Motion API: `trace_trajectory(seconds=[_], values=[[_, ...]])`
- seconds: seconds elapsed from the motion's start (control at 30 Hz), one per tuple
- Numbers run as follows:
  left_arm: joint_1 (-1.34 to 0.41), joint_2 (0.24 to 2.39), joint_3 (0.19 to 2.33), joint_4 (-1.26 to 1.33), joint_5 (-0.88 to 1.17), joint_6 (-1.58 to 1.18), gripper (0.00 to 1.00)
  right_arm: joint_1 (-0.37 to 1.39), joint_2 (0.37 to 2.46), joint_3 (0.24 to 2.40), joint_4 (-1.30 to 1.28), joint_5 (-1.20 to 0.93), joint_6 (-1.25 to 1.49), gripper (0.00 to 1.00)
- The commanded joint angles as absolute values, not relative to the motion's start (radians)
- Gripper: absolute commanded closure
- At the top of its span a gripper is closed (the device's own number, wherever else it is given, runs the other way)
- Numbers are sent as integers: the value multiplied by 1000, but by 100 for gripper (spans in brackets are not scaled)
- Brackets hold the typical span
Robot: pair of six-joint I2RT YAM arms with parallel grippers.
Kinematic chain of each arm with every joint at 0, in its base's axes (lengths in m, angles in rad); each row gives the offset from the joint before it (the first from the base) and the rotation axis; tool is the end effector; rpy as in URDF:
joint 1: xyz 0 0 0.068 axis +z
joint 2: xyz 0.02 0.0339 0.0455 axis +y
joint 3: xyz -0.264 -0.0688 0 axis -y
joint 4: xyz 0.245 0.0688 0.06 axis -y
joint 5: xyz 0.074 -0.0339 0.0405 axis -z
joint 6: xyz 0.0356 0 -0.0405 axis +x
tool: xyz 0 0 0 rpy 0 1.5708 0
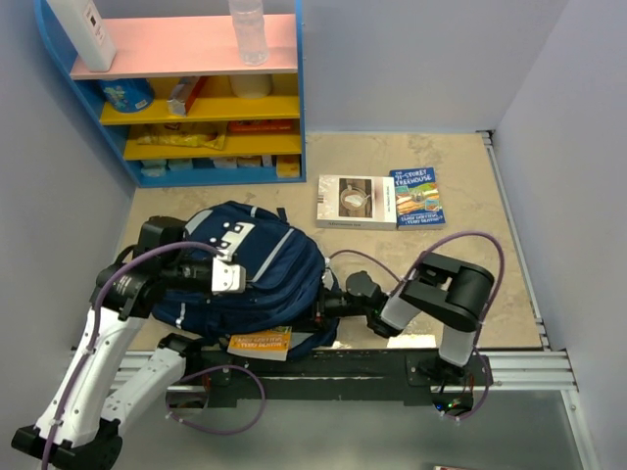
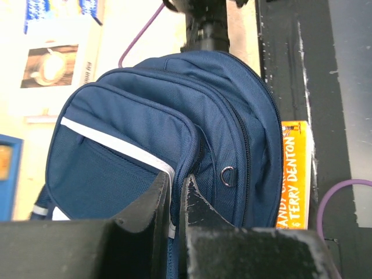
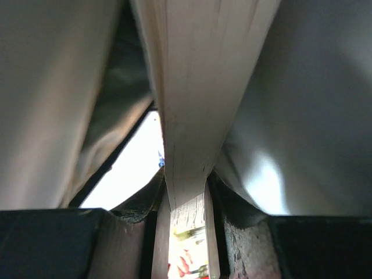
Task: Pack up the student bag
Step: Place the book in the student bag.
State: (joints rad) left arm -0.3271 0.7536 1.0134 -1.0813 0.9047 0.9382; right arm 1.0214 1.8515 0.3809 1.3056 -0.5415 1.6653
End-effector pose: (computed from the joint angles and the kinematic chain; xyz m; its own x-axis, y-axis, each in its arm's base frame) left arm 0.0992 -0.0632 0.3448 0.1592 0.4722 -0.8670 0.9764 0.0545 0.2090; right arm 0.1308 0.2487 0.1122 -0.9838 0.0270 0.1774 0.1794 0.1381 0.9740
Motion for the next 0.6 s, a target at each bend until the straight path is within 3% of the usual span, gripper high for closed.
trace_trajectory(seconds=[0.0,0.23,0.4,0.57], values=[[-325,687,1083,-942,1011,937,100,989,1656,417,1491,-486,1522,100],[-327,620,1022,-890,989,896,100,968,1402,593,855,-433,1096,100],[-325,588,1019,-896,997,914,100,922,1371,623,758,-379,1008,100],[-327,603,1037,-937,1032,930,100,874,1405,591,857,-324,1026,100]])
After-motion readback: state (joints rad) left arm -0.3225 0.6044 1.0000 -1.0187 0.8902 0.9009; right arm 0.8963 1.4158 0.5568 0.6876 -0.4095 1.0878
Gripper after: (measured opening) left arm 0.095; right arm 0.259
